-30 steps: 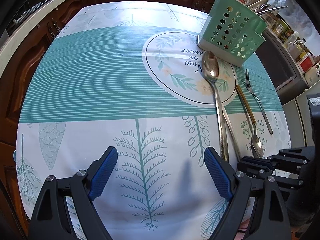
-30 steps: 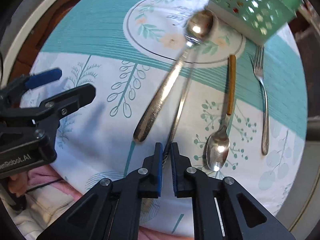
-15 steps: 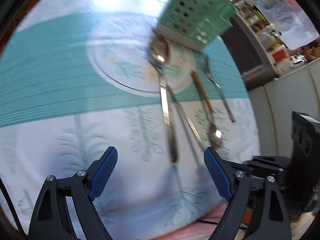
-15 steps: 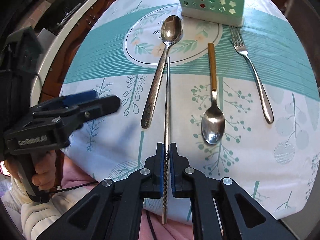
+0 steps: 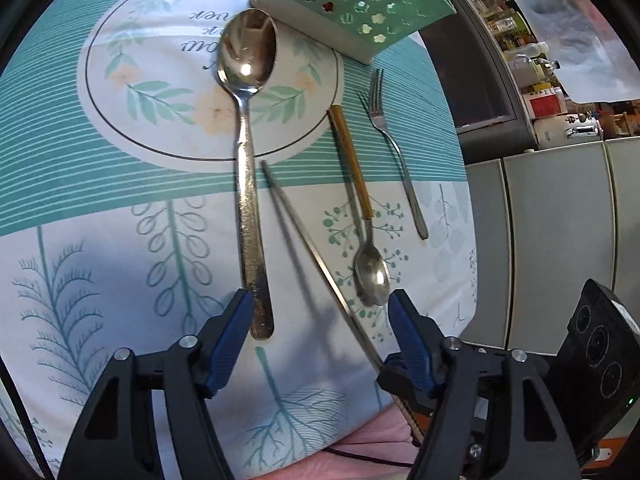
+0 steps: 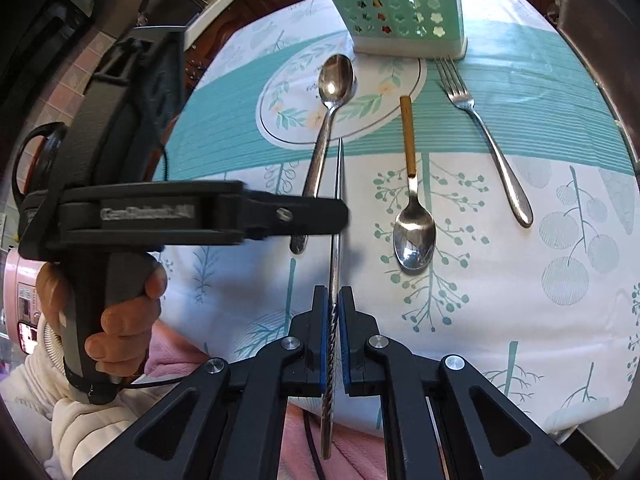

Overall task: Organize utensils
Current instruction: 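Grasp the thin silver chopstick with the left tool while the right tool holds its chopstick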

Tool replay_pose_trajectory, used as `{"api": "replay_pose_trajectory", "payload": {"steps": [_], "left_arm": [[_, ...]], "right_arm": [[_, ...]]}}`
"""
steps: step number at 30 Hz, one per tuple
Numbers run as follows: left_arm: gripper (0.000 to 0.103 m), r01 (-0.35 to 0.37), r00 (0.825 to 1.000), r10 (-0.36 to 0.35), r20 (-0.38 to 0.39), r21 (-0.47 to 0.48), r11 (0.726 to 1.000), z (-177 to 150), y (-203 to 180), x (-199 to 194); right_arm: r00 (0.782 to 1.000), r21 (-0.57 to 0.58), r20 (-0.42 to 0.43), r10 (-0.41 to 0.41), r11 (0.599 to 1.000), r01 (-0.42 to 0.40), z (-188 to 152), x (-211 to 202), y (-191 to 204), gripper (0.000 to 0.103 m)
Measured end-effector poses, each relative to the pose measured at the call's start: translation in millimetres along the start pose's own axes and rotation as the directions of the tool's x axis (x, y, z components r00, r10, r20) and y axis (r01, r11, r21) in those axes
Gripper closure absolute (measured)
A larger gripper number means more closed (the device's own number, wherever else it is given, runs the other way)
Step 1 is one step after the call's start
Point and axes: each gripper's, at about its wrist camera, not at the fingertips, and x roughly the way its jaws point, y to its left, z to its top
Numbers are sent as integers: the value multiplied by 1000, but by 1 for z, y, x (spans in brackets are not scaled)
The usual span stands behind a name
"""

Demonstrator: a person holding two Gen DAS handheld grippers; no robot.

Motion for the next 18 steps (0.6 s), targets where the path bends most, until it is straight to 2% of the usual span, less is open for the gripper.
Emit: {"api": "replay_pose_trajectory", "payload": {"steps": [2,7,11,13,14,15,18], "left_arm": [[44,8,1000,-8,-3,-2,1000,1,-3,0],[66,48,999,-49,-14,-24,999,3,-8,1],[72,54,998,-55,-16,-41,998,3,-7,-1],[81,52,998,-53,-18,-41,998,3,-7,0],[85,58,998,-59,-25,-43,997,3,-7,1],[93,62,997,-64,-31,-45,997,3,-7,3],[94,51,998,-53,-37,-55,997,2,-6,6]], "right_arm": [[1000,-5,12,9,1000,-9,-1,-1,3,99],[999,-28,39,23,999,-22,-8,-13,8,99],[998,-47,51,32,998,-30,-9,-17,13,99],[998,-57,55,36,998,-33,-13,-19,16,99],[998,-62,55,43,997,-40,-11,-18,15,103],[997,-67,55,48,997,-44,-10,-18,16,103],[998,-87,54,38,996,-33,-9,-13,19,103]]}}
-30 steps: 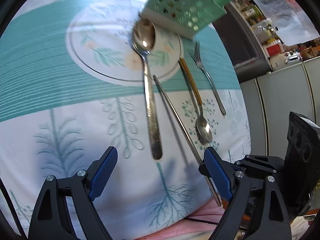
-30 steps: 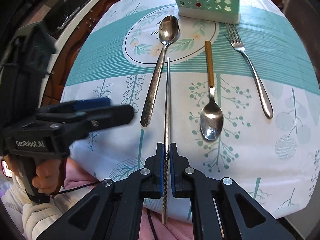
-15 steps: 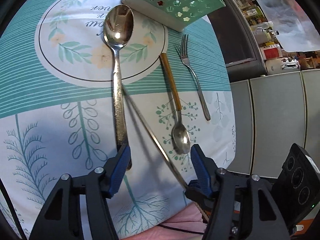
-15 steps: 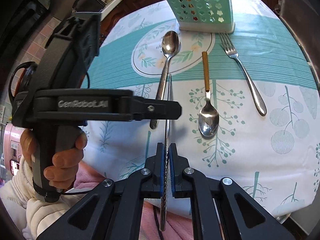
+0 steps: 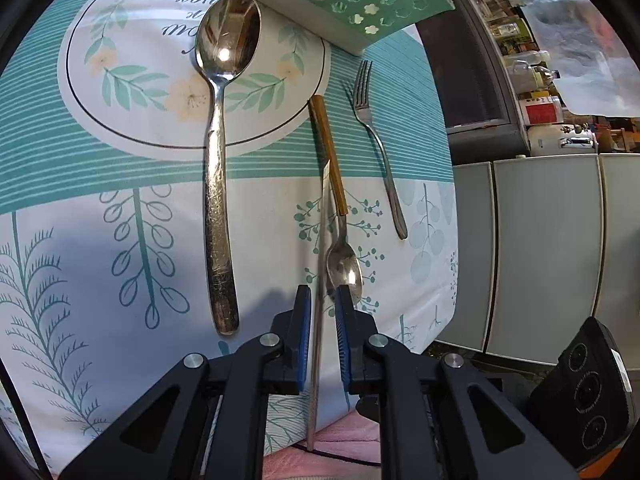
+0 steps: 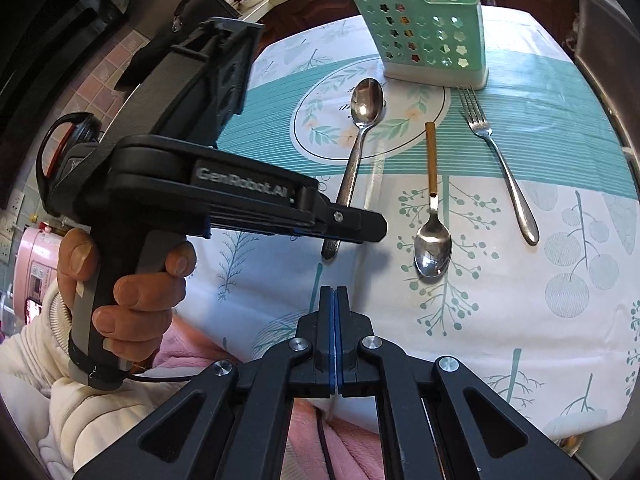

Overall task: Organize utensils
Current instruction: 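Grasp the thin silver chopstick with the left tool while the right tool holds its chopstick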

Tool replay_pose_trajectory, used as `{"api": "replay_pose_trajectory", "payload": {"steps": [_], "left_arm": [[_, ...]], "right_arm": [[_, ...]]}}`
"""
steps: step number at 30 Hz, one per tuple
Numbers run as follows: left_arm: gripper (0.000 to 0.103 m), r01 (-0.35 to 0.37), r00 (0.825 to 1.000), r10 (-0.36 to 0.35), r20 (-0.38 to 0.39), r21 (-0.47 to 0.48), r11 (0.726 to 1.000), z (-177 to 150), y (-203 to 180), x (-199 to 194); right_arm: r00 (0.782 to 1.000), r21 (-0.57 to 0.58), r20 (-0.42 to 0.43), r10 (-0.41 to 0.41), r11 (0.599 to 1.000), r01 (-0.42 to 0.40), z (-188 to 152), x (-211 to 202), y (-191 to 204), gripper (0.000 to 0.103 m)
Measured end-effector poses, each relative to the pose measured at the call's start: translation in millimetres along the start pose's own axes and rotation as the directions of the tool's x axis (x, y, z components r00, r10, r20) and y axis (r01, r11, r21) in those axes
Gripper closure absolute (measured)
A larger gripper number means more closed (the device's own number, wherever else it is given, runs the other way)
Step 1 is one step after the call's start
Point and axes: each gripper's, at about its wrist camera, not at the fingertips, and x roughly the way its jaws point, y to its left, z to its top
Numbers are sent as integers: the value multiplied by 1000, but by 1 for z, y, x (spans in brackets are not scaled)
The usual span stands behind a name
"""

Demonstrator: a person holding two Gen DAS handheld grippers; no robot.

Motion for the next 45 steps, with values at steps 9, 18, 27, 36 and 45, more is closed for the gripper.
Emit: {"api": "replay_pose_trajectory", "payload": {"steps": [9,18,27,36,45], "left_arm": [[96,-65,998,65,-23,-8,998,-1,1,10],[76,-92,996,92,-19,2,996,-3,-3,10],[74,-64,998,64,-8,-34,997,-5,16,-1],[69,-23,1000,22,-20,-32,999,-10,22,-6],[66,23,999,-23,-35,-16,1000,-7,10,3]], "right_arm": [[995,23,-90,-33,999,35,0,21,-10,103],[971,-16,-188,-150,989,150,-4,47,-2,89],[940,-144,-176,-291,953,267,-11,61,21,83],[967,-40,-146,-208,978,204,-10,52,5,98],[989,-20,-66,-132,991,131,-3,19,-1,98]]}}
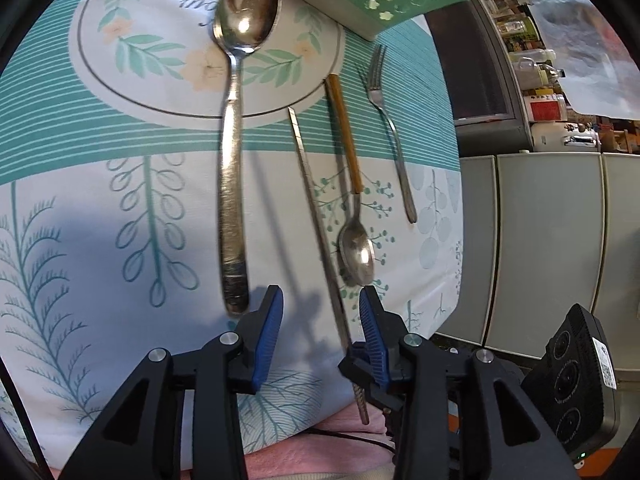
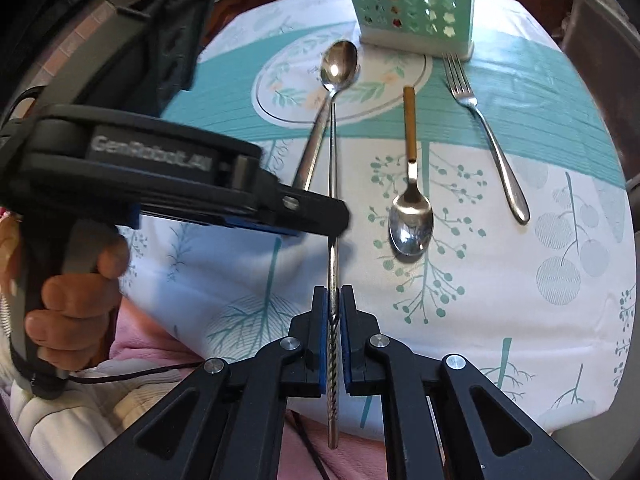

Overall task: Organize utensils
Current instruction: 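Grasp the thin silver chopstick with the left tool while the right tool holds its chopstick, then lift both chopsticks over the green holder and open both tools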

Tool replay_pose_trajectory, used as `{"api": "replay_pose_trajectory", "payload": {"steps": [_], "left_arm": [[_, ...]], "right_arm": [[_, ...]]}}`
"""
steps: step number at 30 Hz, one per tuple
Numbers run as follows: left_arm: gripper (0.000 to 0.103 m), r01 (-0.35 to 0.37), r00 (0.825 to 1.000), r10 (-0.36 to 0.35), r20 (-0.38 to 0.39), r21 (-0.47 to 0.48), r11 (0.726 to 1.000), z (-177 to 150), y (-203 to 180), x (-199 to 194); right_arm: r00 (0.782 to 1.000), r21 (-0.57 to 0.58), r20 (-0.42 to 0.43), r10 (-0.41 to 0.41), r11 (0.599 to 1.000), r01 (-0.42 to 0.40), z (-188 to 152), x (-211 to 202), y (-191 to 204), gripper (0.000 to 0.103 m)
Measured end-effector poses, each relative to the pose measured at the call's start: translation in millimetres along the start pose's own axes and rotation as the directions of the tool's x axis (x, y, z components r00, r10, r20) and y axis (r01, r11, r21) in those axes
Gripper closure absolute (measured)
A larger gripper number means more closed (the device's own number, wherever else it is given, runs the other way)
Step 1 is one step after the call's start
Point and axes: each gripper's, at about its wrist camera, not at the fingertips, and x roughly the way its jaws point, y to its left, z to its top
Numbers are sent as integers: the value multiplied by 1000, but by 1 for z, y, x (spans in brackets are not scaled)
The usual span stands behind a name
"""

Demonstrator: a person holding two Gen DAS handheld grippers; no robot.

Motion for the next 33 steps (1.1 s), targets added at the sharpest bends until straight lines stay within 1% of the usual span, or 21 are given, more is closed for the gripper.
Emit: {"api": "replay_pose_trajectory", "payload": {"steps": [2,3,4,5,9,12,14,17,18,19,20,23,24,25,26,27,28,29,31,32,33], "left_arm": [[67,-1,1000,1,9,18,1000,1,-7,0],[75,-2,1000,2,16,29,1000,1,-10,-2],[86,-2,1000,1,21,37,999,2,-13,-2],[90,1,1000,-2,22,42,999,2,-16,-4],[97,-20,998,16,65,61,998,8,-28,-16],[98,-46,992,33,118,103,994,11,-43,-32],[99,-83,984,59,171,142,986,13,-57,-47],[99,-154,961,99,260,200,968,16,-84,-70],[99,-186,947,114,300,221,958,18,-94,-80],[99,-222,928,129,349,244,944,21,-107,-93],[99,-242,917,134,377,255,936,24,-115,-101],[99,-327,857,155,492,285,901,39,-147,-136],[99,-343,842,157,517,286,895,44,-154,-145],[99,-369,818,160,553,290,883,51,-164,-156],[99,-386,797,156,584,292,875,57,-172,-167],[99,-399,780,152,607,295,868,63,-178,-175],[99,-415,755,142,640,299,859,72,-186,-186],[99,-426,738,133,661,304,852,78,-190,-195],[99,-452,702,113,703,317,834,91,-199,-206],[99,-457,693,106,713,320,830,97,-202,-209],[98,-464,678,92,729,328,823,106,-204,-209]], "right_arm": [[1000,-16,17,7,1000,-7,1,-6,6,98],[1000,-21,24,8,1000,-7,0,-8,8,98],[999,-28,33,10,1000,-9,2,-11,9,98],[999,-36,43,14,999,-12,3,-13,11,98],[996,-60,90,13,998,-7,11,-21,17,98],[992,-68,124,25,998,-16,20,-32,14,98],[986,-80,165,30,997,-17,29,-41,16,98],[971,-101,238,28,995,-4,46,-57,18,98],[964,-107,264,26,994,2,52,-64,19,98],[955,-111,296,25,994,8,60,-71,20,98],[940,-113,340,25,994,15,72,-81,20,98],[901,-120,434,13,992,43,101,-102,23,98],[888,-119,460,14,992,46,110,-109,23,98],[868,-124,496,19,991,49,125,-119,24,98],[854,-123,519,25,991,46,135,-125,24,97],[836,-123,548,31,992,43,148,-133,24,97],[823,-123,566,34,992,43,156,-138,23,97],[800,-119,599,35,992,46,170,-144,21,97],[770,-118,636,40,992,45,186,-152,17,96],[750,-109,660,36,993,48,198,-153,12,96],[740,-103,671,37,994,44,208,-152,6,95]]}}
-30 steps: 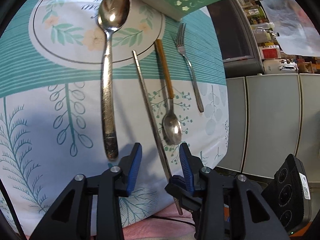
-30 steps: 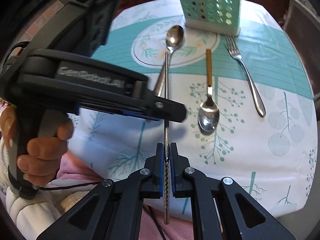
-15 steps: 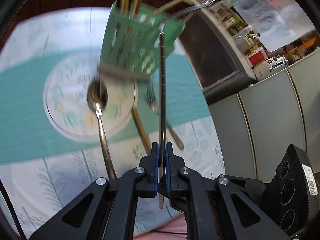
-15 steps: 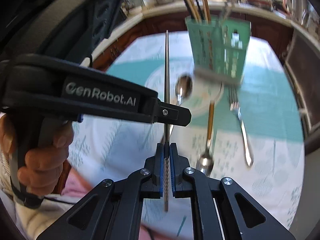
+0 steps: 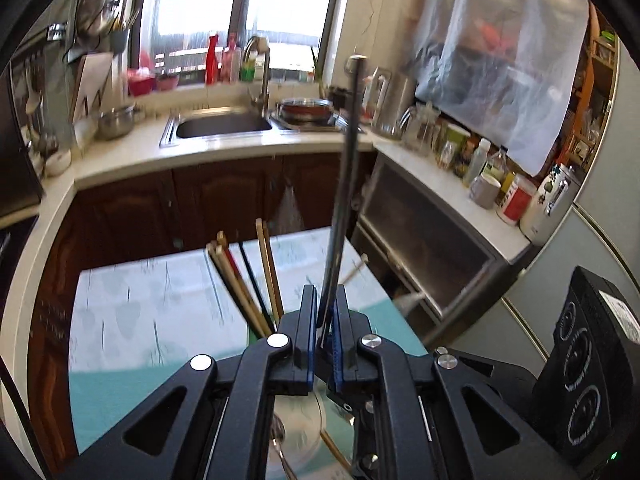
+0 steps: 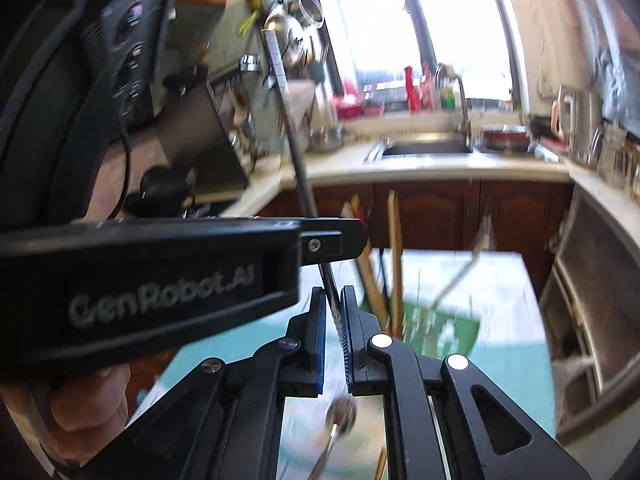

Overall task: Organize utensils
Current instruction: 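Lift both chopsticks over the green holder and open both tools, then close the left tool on the large silver spoon while the right tool approaches the gold-handled spoon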

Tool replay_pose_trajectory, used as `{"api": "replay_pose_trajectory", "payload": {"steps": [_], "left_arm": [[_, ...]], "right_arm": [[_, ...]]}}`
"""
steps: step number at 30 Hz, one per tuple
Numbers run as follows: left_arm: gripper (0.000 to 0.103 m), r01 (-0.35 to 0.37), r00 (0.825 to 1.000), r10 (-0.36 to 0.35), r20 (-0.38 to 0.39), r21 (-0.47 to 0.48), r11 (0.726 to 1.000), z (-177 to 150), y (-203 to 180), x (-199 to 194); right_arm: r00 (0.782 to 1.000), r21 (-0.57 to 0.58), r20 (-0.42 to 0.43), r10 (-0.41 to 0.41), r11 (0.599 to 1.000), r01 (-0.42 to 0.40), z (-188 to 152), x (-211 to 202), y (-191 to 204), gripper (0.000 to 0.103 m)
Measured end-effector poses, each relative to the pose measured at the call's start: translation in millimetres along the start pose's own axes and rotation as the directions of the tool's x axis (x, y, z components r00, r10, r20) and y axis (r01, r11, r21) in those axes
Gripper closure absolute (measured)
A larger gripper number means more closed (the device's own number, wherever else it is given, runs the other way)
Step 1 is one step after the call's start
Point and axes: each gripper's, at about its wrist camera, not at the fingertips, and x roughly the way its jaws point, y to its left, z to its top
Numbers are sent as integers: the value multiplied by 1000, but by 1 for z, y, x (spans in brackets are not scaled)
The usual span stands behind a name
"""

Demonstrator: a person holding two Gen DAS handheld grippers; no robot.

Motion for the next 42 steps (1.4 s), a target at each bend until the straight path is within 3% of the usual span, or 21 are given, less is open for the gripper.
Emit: {"api": "replay_pose_trajectory", "payload": {"steps": [6,12,14,16,17,20,25,31,35,42], "left_arm": [[96,-19,1000,19,0,27,999,13,9,49],[94,-8,993,-2,-118,-80,997,-3,40,100],[87,-16,991,5,-136,-81,997,-9,42,106],[60,-30,989,17,-148,-88,996,-14,46,110],[55,-23,989,8,-150,-98,995,-17,48,109],[51,-2,990,-16,-138,-127,992,-22,54,99],[46,48,990,-70,-126,-172,984,-29,62,69],[42,105,987,-127,-102,-198,974,-40,66,18],[42,111,985,-134,-108,-192,975,-55,64,-10],[40,86,980,-114,-163,-169,982,-96,59,-41]], "right_arm": [[1000,81,-13,9,997,-8,18,53,-38,94],[993,99,-117,-29,994,41,10,111,-65,94],[986,107,-163,-21,993,39,5,127,-70,94],[983,105,-185,-10,994,30,2,138,-71,91],[982,104,-189,-4,994,25,-2,139,-69,87],[983,101,-181,3,995,15,-3,139,-66,79],[990,68,-139,4,998,5,-4,101,-47,77],[994,25,-105,-7,1000,9,-5,26,-15,74],[996,-3,-91,-10,1000,9,-16,-21,0,68],[994,-3,-111,-3,1000,2,-51,-87,20,68]]}}
